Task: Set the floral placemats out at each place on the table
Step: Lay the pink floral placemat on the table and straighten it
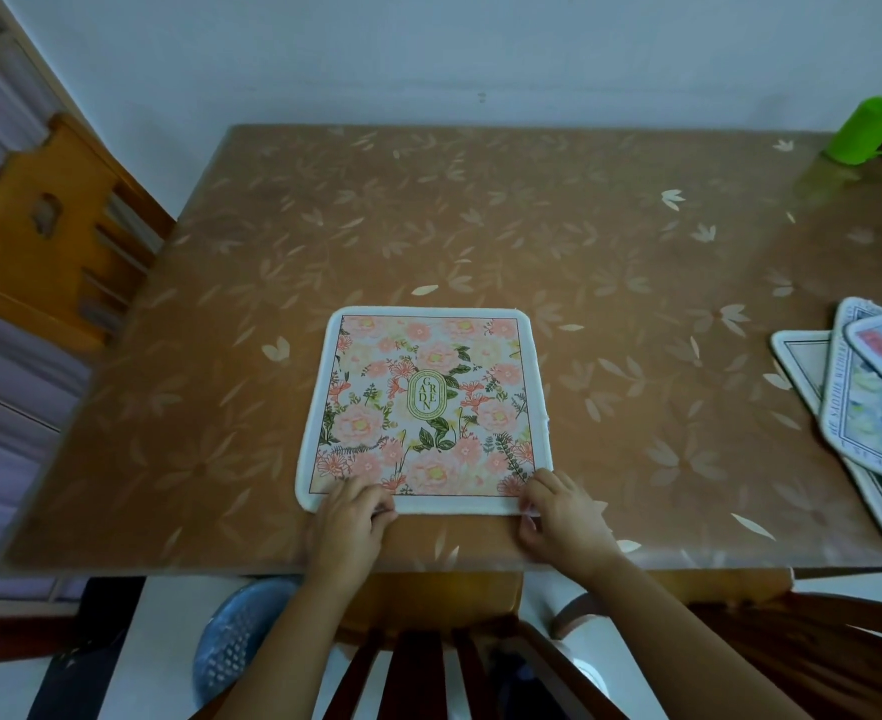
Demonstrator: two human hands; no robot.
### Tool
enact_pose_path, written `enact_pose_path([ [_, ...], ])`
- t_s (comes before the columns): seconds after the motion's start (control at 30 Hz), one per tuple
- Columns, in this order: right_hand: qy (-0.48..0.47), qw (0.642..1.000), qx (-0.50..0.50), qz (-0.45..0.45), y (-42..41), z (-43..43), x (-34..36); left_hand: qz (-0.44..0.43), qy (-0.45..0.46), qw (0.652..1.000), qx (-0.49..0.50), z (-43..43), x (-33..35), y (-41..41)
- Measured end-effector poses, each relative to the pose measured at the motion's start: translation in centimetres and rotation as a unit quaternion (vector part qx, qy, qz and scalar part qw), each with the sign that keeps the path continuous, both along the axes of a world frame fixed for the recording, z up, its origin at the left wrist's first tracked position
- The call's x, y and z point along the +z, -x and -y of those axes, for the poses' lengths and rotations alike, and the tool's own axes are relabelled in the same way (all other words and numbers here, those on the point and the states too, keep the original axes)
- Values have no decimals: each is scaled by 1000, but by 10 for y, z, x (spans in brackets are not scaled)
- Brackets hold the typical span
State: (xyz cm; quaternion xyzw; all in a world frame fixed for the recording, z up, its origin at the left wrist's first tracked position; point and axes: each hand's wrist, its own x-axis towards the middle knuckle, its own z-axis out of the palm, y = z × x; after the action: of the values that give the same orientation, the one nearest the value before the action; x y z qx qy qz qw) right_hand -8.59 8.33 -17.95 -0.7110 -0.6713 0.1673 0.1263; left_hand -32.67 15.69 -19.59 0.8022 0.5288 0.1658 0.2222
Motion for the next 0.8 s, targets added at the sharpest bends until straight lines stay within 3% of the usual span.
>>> enact_pose_path([
  [0.8, 18, 1000, 7, -8, 0, 6, 2, -14, 15, 999, 27, 7, 1, -2],
])
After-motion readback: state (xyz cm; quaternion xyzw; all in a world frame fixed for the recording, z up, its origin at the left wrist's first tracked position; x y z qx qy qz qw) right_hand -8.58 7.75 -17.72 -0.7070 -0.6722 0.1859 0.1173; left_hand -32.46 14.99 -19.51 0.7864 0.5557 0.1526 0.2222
